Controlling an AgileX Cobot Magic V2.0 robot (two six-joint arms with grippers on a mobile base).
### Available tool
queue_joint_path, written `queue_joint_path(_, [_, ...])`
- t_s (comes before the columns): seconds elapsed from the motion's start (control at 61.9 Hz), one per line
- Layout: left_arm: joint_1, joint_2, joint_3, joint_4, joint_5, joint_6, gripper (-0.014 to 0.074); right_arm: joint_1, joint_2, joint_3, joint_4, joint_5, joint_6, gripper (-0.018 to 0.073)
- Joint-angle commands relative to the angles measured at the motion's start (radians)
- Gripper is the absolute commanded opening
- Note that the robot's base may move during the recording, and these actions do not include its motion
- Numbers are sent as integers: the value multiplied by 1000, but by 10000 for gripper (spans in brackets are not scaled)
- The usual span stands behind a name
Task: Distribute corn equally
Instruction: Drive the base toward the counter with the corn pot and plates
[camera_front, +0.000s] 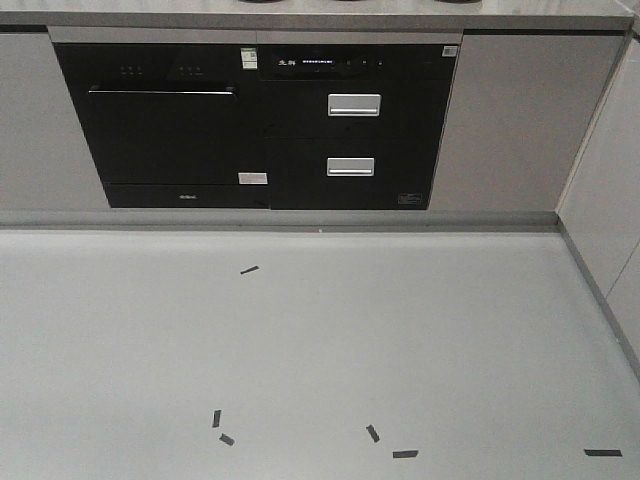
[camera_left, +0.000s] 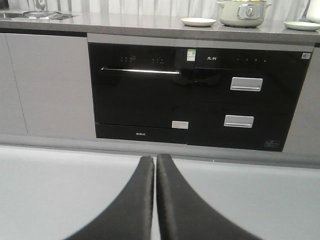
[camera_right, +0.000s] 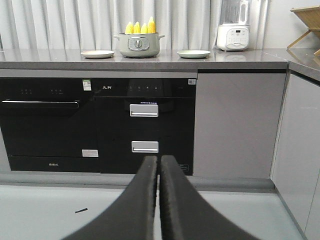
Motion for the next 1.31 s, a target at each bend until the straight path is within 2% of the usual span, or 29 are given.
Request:
queue_joint_path(0.0, [-1, -16, 12, -2, -70, -7, -6, -8, -4, 10, -10, -76, -7, -6])
queue_joint_path(1.292, [-1, -16, 12, -2, -70, -7, -6, -8, -4, 10, -10, -76, -7, -6])
